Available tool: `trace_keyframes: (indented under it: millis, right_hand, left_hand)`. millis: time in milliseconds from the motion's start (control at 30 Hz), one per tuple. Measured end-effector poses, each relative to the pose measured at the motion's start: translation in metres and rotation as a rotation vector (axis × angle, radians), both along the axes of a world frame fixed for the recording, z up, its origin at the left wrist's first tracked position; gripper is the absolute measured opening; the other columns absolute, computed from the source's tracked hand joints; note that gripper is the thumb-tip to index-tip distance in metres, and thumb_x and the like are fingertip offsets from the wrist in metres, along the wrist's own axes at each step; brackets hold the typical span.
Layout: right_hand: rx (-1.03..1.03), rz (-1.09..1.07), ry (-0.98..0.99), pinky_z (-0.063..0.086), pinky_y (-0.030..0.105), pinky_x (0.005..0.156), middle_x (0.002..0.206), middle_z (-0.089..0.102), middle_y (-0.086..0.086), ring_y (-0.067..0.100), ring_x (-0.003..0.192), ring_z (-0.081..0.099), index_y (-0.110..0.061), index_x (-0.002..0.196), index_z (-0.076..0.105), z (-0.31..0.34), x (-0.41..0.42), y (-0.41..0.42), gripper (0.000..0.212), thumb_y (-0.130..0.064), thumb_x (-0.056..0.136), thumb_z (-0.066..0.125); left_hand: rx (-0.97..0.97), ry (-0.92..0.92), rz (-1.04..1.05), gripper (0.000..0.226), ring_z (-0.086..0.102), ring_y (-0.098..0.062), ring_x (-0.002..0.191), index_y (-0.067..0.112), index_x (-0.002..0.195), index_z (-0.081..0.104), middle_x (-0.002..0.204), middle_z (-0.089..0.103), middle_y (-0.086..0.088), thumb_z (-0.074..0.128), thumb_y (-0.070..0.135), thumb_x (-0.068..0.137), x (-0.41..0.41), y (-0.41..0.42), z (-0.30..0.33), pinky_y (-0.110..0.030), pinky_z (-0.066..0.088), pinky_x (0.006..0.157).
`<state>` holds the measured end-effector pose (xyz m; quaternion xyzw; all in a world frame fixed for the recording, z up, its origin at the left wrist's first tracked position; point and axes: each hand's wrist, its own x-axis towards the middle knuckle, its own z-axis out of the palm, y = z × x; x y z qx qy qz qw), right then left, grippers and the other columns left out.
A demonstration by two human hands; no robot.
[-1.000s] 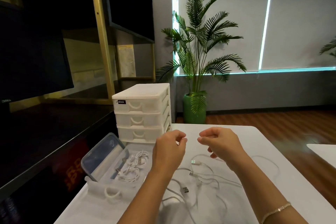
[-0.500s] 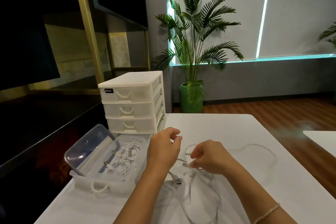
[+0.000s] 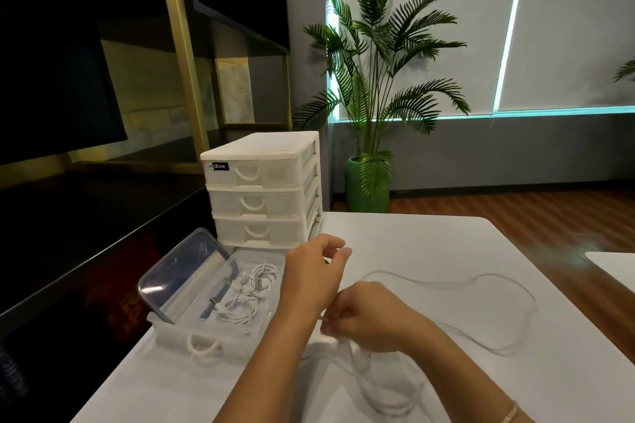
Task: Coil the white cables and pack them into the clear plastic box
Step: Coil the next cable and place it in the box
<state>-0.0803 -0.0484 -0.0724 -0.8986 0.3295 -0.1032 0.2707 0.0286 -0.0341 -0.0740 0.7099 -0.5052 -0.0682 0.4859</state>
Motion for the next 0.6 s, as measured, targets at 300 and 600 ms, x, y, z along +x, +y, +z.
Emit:
trace_keyframes:
  millis: [300,600]
  right_hand:
    - [0.211,-0.311,-0.561,0.050,0.025,0.068,0.072,0.062,0.001,0.011,0.063,0.057,-0.019,0.083,0.065,0.033,-0.030,-0.026,0.017,-0.019,0.093,0.051]
    - [0.192,-0.514,-0.722,0.042,0.024,0.050,0.072,0.058,0.002,0.013,0.059,0.046,-0.027,0.080,0.062,0.041,-0.024,-0.043,0.013,-0.031,0.091,0.055]
  left_hand:
    - [0.034,0.429,-0.270,0.057,0.050,-0.009,0.056,0.019,0.051,0.059,0.050,0.054,0.006,0.038,0.061,0.084,0.001,0.005,0.007,-0.032,0.051,0.075]
    - [-0.154,0.989,-0.496,0.039,0.036,-0.007,0.041,0.009,0.063,0.053,0.044,0.033,0.005,0.044,0.027,0.095,-0.003,0.012,0.018,-0.021,0.043,0.041]
